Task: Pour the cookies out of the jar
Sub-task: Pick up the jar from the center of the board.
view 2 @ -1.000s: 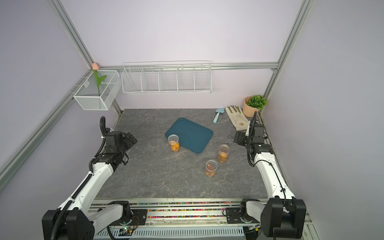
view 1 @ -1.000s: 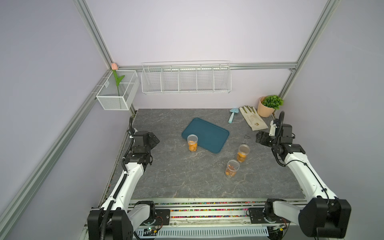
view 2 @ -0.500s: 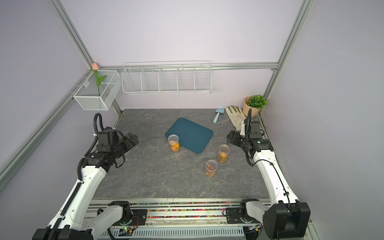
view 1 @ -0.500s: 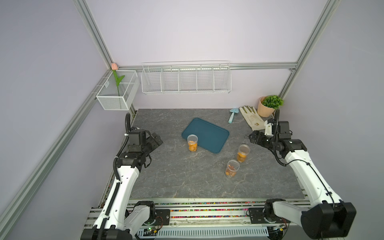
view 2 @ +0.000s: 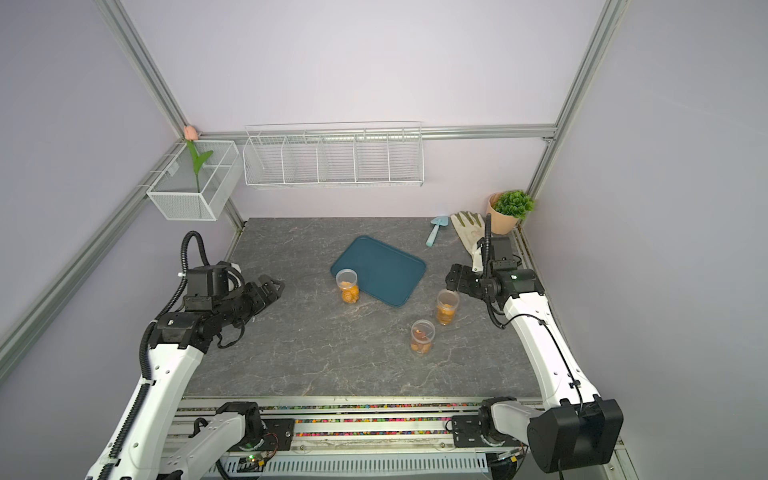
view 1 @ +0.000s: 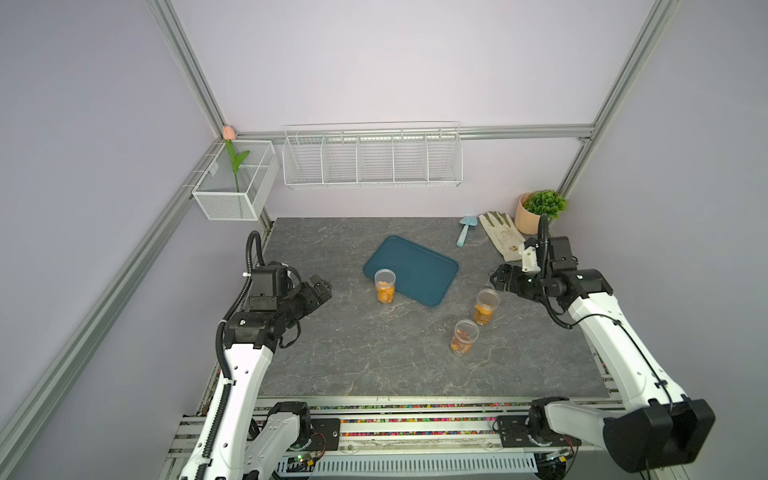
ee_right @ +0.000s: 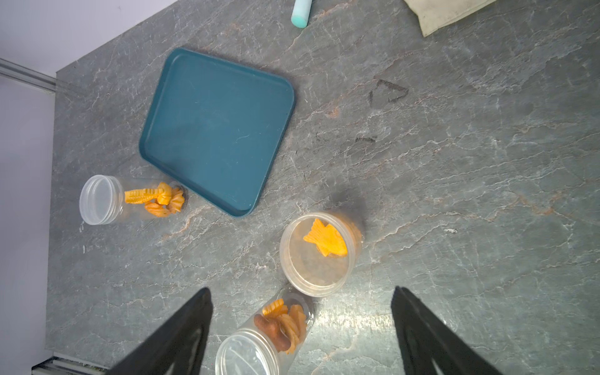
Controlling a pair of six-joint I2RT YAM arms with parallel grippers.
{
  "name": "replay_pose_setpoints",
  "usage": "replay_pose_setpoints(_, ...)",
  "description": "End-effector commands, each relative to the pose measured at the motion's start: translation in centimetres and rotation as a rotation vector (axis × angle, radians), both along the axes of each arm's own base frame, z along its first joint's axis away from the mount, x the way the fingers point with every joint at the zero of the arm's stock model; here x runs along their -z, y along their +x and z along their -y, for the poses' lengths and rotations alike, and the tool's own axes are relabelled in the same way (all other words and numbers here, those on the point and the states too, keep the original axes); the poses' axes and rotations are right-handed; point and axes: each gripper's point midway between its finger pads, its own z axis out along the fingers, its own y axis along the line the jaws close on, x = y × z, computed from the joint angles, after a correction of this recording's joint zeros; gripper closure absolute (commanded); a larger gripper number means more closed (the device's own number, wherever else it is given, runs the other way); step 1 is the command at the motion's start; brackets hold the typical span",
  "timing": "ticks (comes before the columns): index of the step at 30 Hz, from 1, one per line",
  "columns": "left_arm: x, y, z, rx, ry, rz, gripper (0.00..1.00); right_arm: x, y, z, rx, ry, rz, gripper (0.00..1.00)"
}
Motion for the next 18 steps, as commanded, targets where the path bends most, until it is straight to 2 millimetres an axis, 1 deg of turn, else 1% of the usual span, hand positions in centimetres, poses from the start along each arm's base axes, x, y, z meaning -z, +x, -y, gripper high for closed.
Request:
replay_pose_setpoints(1,-1.3,-0.8,1.0,0.056,-0.025,-0.001,0.00,1.6,-2.0,-0.7,-0.019,0.011,-0.125,0.12)
replay_pose_setpoints(2,-1.6,-0.9,1.1,0.064,-0.028,0.002,0.01,1.6,-2.2,-1.0,-0.026,0.011,-0.127,0.12)
replay_pose_setpoints(4,-2.0,-1.2,1.4,0.077,-0.028,0.011,0.01,2.1,-3.3,-1.1,-0.046,-0.012,-0.169,0.12)
replay_pose_setpoints(7,-1.9,-1.9,2.1,0.086,-0.064,0.005,0.01,2.2,-3.9,-0.9,-0.048,-0.038,-0.199,0.12)
replay_pose_setpoints(8,-1.7,-2.1,2.3,0.086,-0.078,0.002,0.01,2.2,-4.4,-1.5,-0.075,-0.048,-0.210,0.12)
replay_pose_setpoints(12,-1.7,-2.9,2.7,0.100,-0.103,0.008,0.00,1.6,-5.0,-1.9,-0.081,-0.072,-0.227,0.12)
replay_pose_setpoints(15,-2.3,-3.2,3.5,0.127,-0.124,0.026,0.00,0.8,-5.4,-2.6,-0.078,-0.069,-0.225,0.12)
replay_pose_setpoints(18,-3.1,-2.9,4.4,0.156,-0.142,0.048,0.00,-0.1,-5.7,-3.6,-0.095,-0.067,-0.209,0.12)
